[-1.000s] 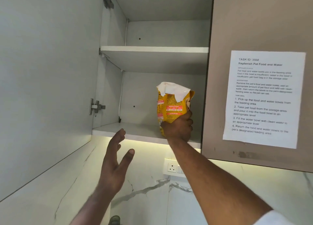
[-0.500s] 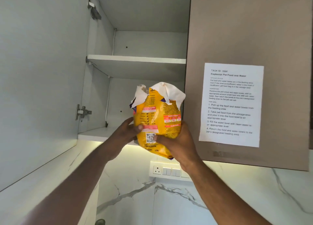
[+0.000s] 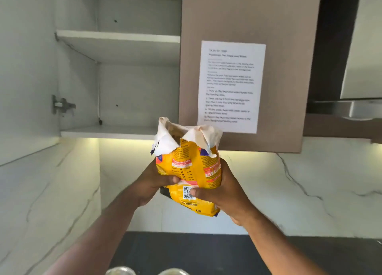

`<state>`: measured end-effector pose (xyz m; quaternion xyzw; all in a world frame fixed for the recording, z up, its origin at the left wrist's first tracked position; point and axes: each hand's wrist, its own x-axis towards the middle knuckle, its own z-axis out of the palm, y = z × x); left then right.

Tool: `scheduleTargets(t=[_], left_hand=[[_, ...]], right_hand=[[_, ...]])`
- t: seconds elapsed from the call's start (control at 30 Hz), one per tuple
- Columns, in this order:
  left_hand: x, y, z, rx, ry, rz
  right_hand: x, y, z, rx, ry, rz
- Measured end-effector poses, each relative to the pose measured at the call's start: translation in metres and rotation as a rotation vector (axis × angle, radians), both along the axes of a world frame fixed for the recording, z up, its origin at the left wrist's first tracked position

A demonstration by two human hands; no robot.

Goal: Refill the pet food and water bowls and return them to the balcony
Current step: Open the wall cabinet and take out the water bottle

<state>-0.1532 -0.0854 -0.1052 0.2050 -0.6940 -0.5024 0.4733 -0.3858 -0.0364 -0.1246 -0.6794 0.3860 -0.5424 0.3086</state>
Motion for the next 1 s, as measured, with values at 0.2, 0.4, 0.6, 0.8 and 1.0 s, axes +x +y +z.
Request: scheduleTargets(t=[0.2, 0.4, 0.6, 0.8, 1.0], left_hand=[[-0.055, 0.007, -0.082, 0.141, -0.124, -0.046], [-0.097, -0.006, -0.167, 0.278, -0.346, -0.060], [-0.128, -0.044, -0.260, 0.300, -0.555, -0.065], [-0.147, -0.073, -0.332, 0.393, -0.645, -0.056], [-0.163, -0.101, -0.357, 0.370, -0.673, -0.166]], right_hand=[[-0.051, 0.029, -0.082, 0.100, 0.034, -0.152], [-0.089, 0.052, -0.172, 0.208, 0.059, -0.290], [-0.110, 0.050, -0.259, 0.314, 0.015, -0.347], [-0.120, 0.029, -0.315, 0.464, 0.033, -0.433], [-0.117, 0.004, -0.354, 0.554, 0.074, -0.459]])
